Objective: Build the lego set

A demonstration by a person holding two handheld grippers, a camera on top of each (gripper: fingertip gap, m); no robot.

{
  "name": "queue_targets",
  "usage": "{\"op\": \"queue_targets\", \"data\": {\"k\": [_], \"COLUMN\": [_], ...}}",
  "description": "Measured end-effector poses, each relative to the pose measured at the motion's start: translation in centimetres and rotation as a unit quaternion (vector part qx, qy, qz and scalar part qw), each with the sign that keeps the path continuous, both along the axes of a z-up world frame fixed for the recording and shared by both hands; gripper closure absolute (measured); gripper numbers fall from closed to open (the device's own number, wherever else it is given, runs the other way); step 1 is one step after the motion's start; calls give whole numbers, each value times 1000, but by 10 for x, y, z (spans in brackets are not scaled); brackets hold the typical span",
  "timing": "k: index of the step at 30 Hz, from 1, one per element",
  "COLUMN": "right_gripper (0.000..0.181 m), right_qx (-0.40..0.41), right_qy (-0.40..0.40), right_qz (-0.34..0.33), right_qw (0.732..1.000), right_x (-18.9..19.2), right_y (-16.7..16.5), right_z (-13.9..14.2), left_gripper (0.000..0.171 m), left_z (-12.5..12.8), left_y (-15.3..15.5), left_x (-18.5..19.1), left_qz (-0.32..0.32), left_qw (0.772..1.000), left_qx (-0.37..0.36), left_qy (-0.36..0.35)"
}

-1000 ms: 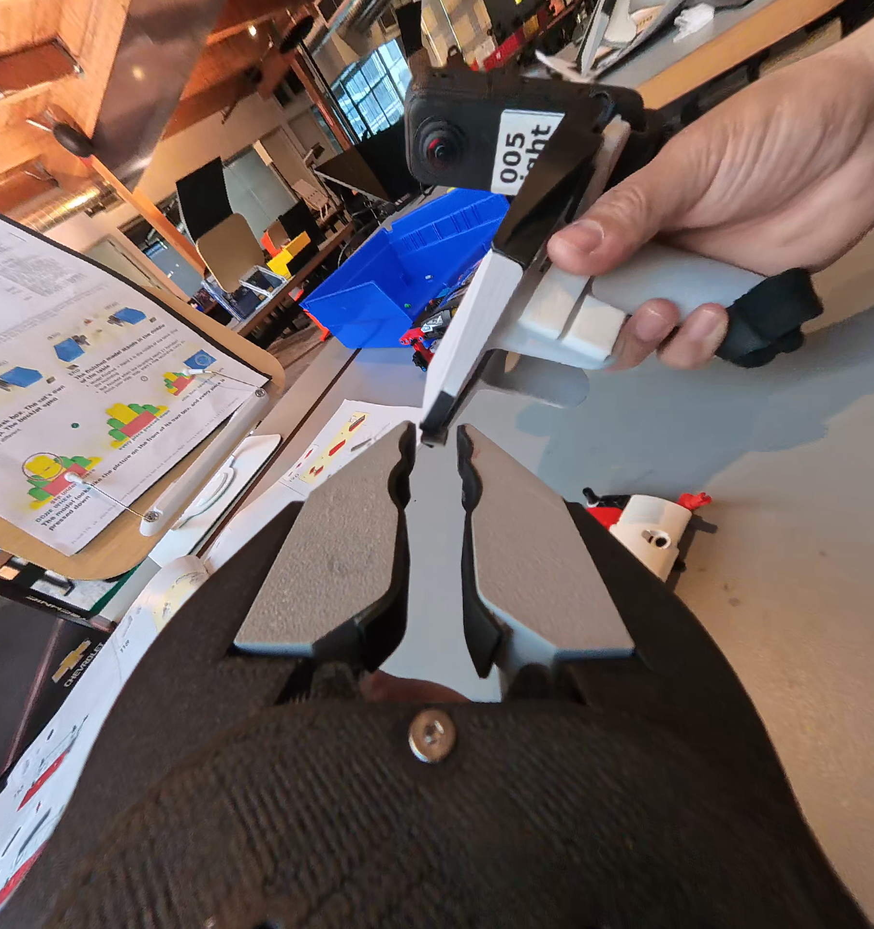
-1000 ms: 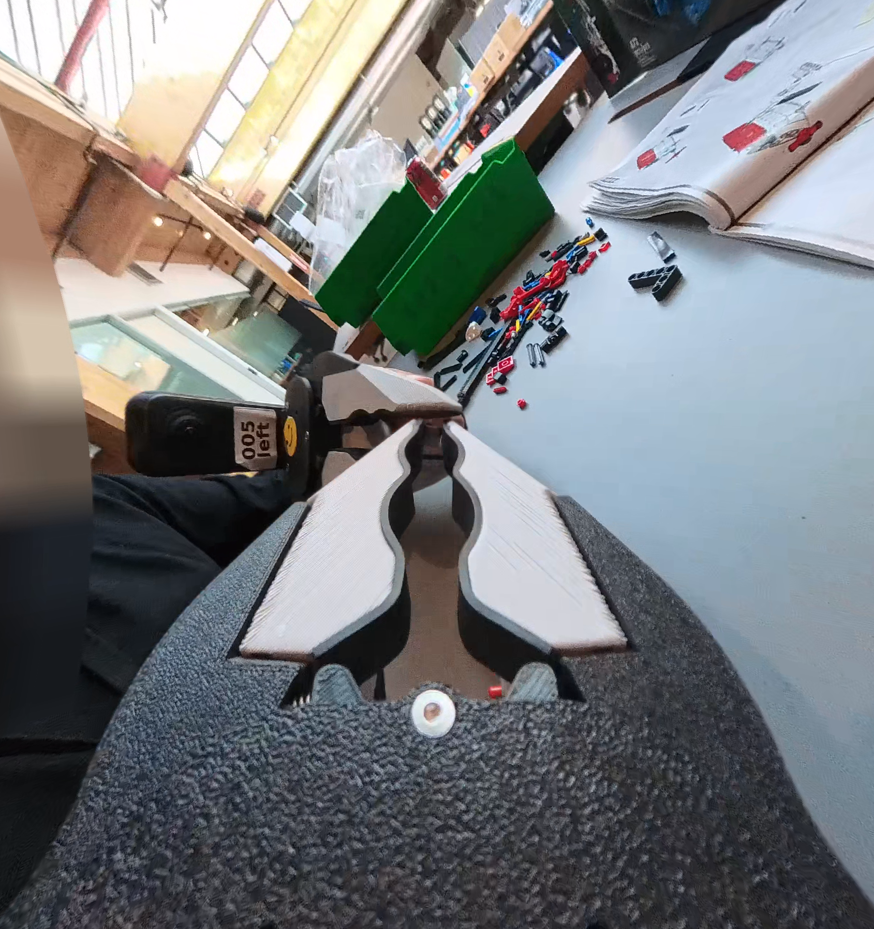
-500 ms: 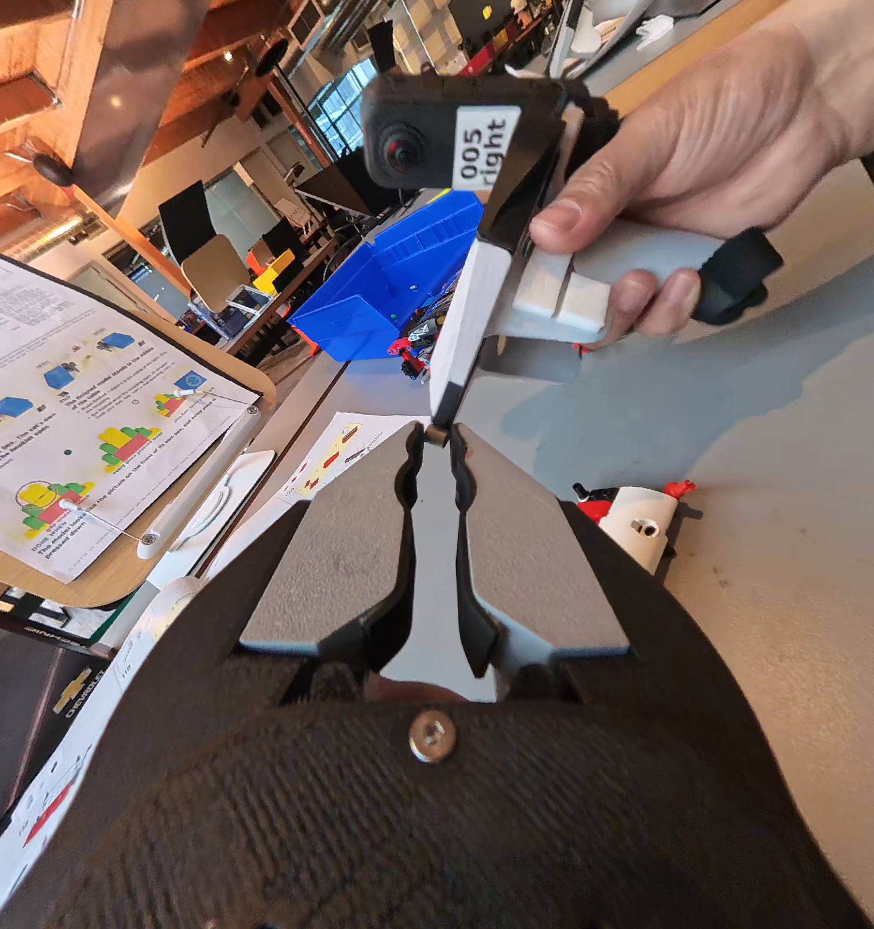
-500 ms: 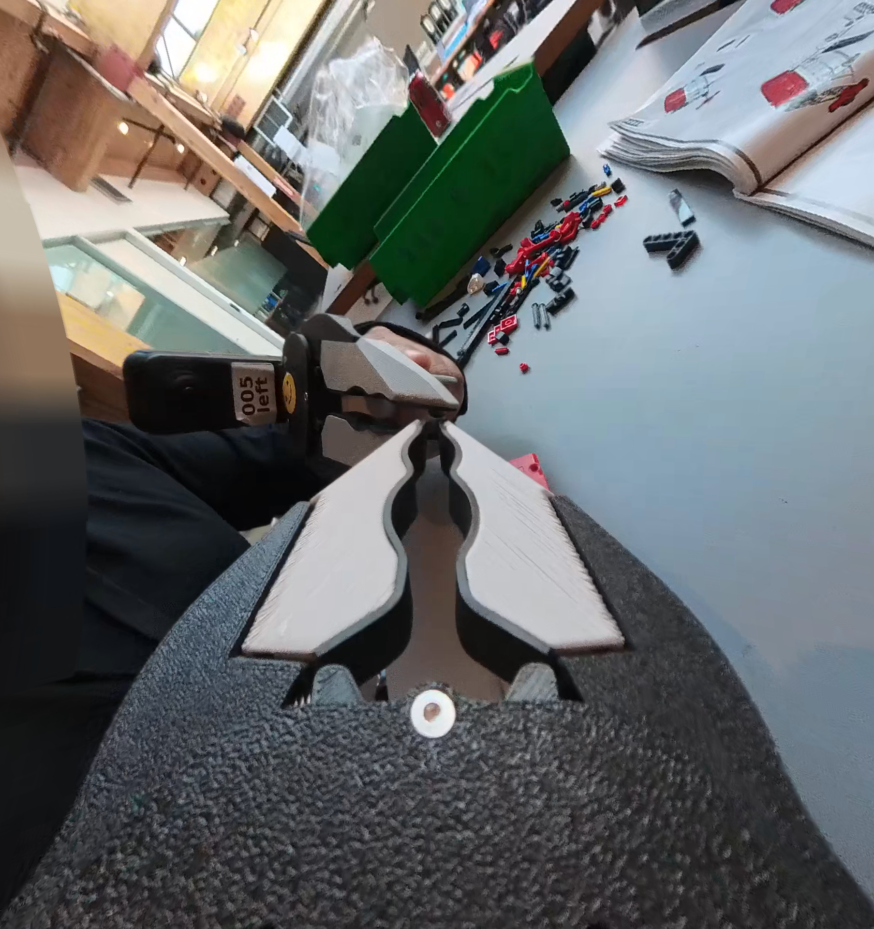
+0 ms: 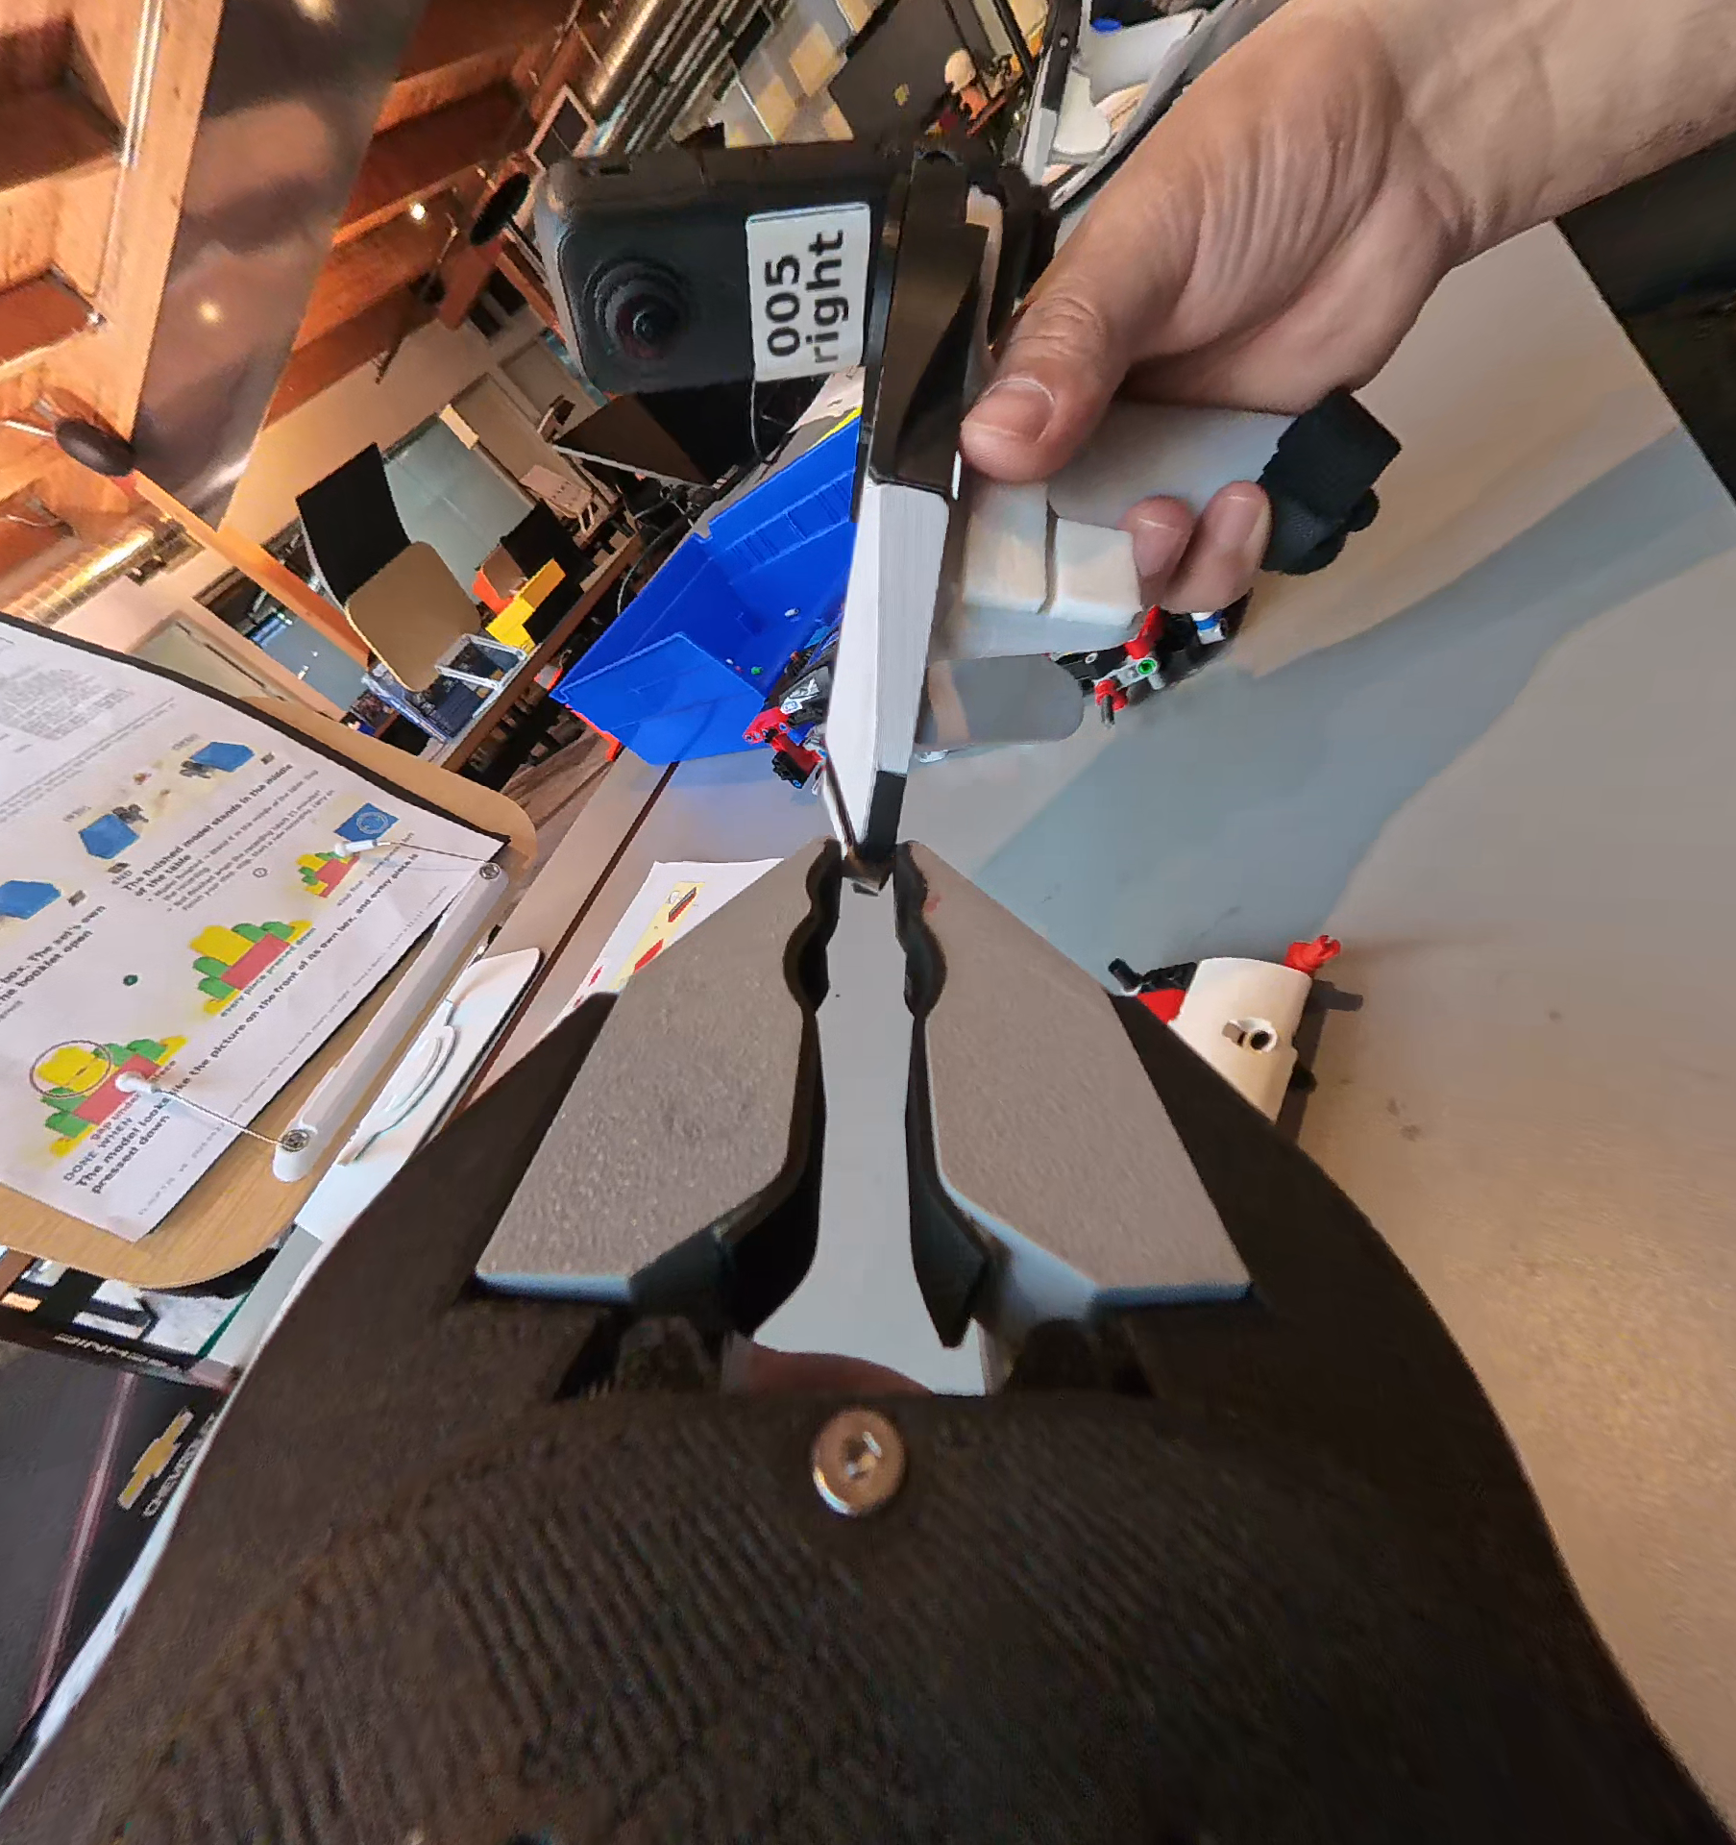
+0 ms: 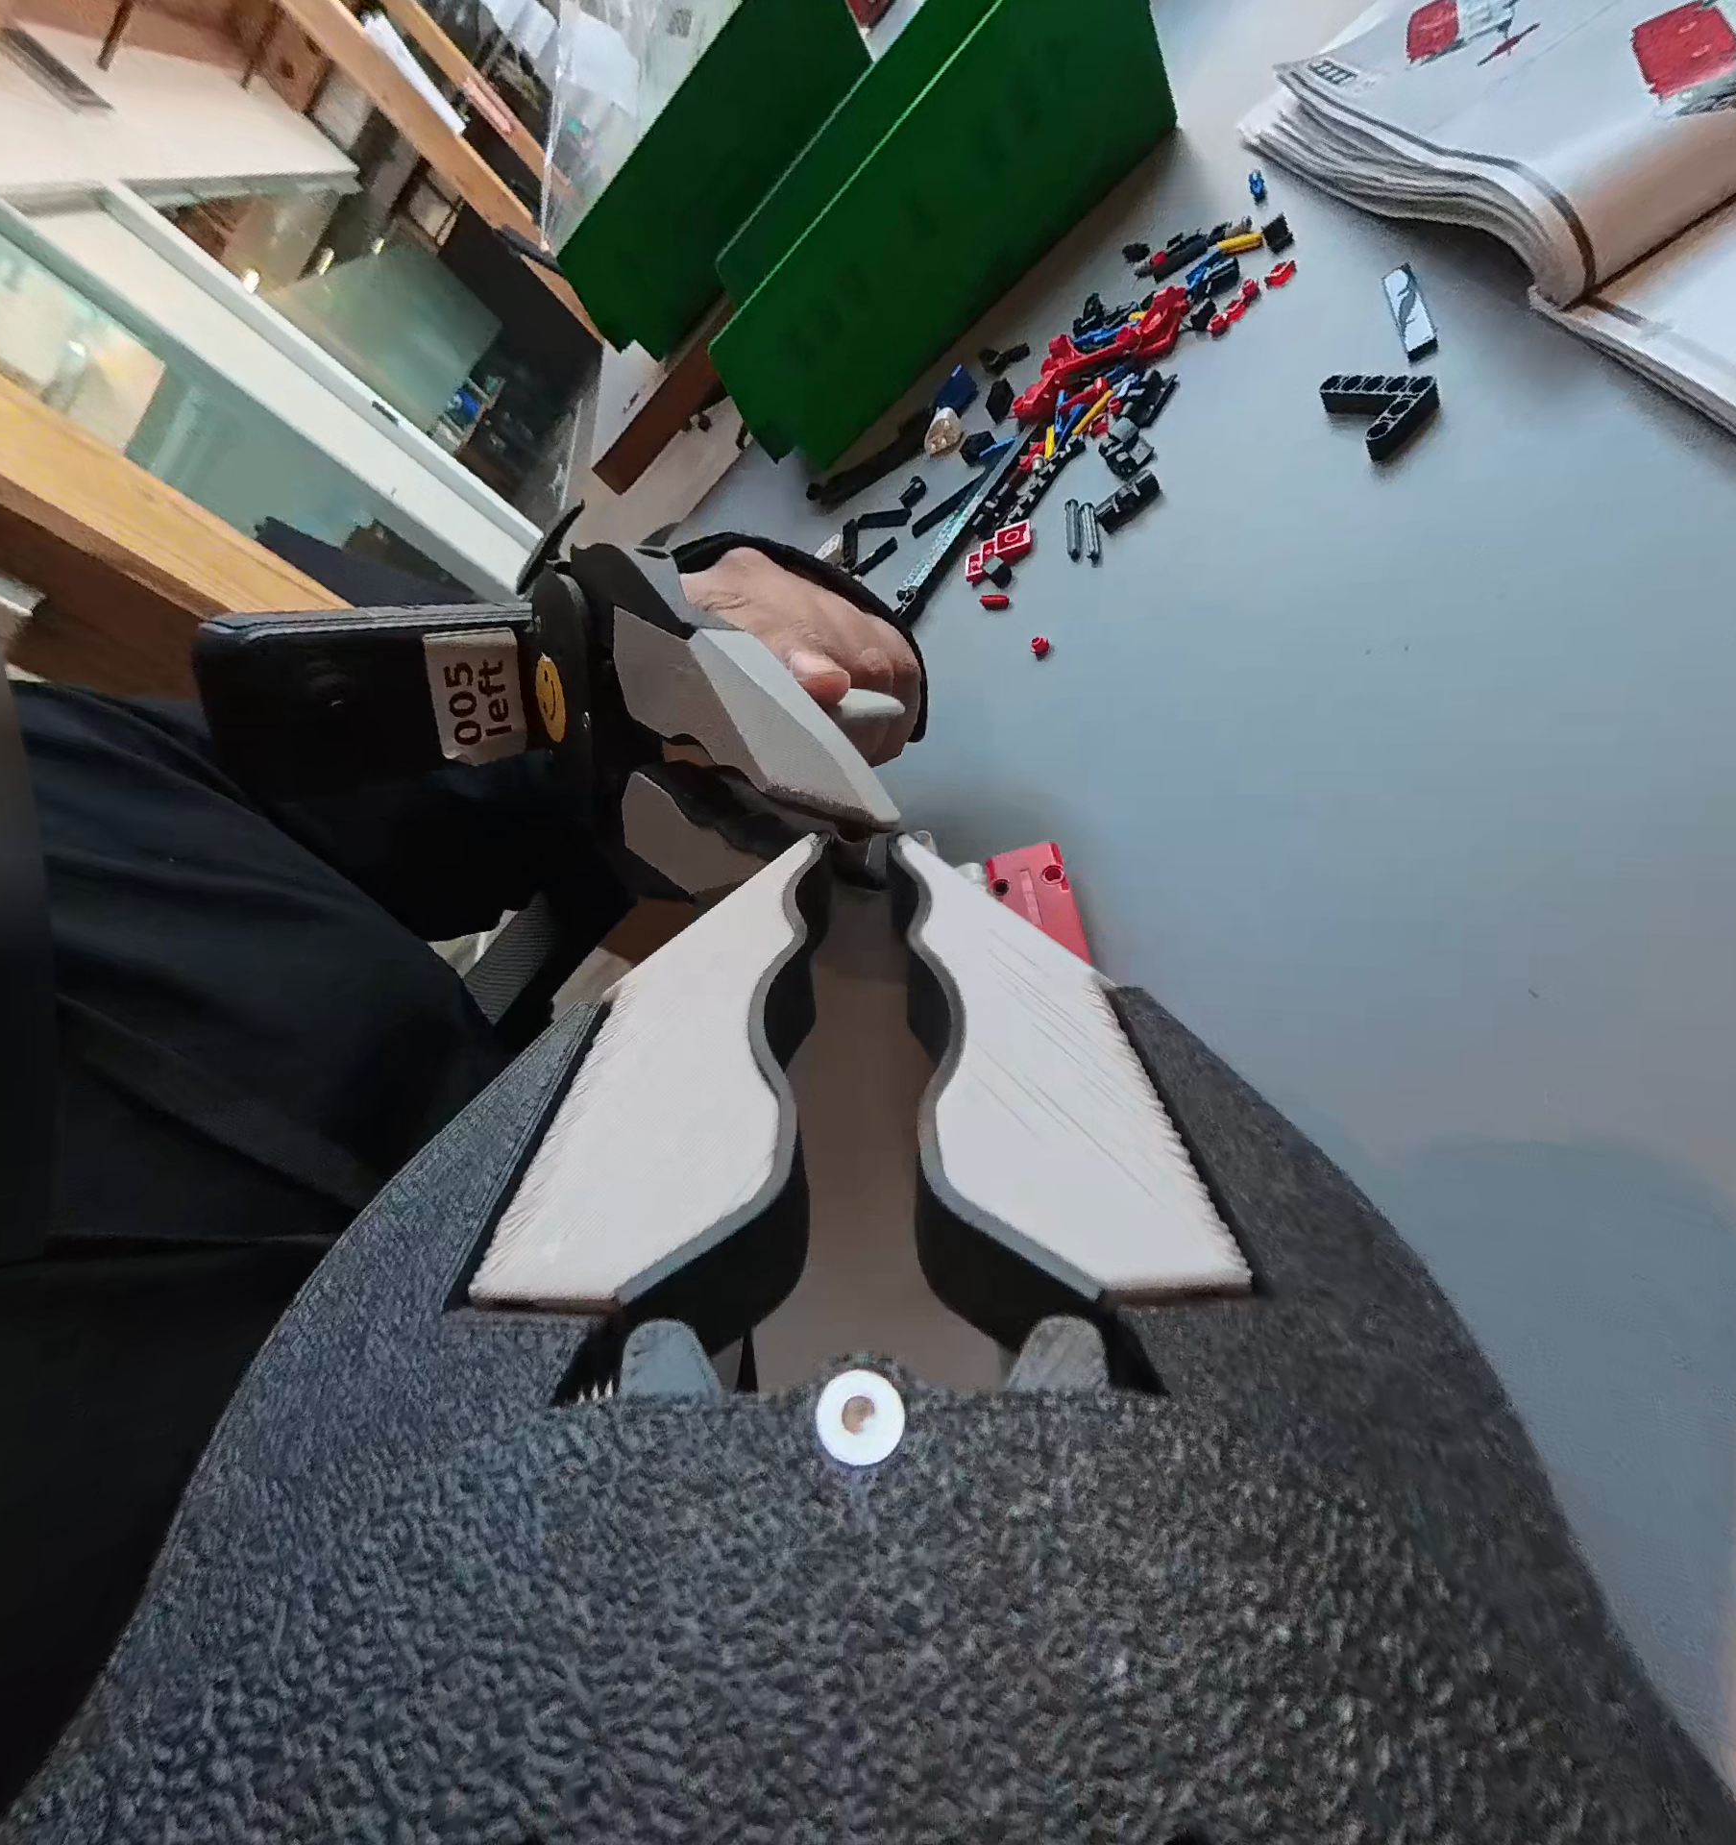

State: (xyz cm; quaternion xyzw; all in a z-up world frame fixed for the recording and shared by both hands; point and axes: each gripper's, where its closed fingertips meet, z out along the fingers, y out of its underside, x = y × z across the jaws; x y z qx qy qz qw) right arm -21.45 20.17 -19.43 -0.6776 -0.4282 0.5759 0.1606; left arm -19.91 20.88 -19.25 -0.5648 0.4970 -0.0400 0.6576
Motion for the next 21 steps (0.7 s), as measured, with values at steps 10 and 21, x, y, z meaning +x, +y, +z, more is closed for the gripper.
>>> {"op": "queue_targets", "data": {"k": [10,21], "right_gripper": [177,176], "right_qx": [-38,-218], "right_qy": [66,246], "right_qz": [-44,-148], "right_qw": [996,933], "right_x": [-3,-12], "right_y": [9,15], "right_z": [12,33], "left_gripper": [162,155], "left_z": [9,28], "left_y": [5,12], "left_x": [-8,-19], "left_qz": [20,73], "left_qw": [999,994], "left_qx": [3,28], "left_qy": [-31,-77]}}
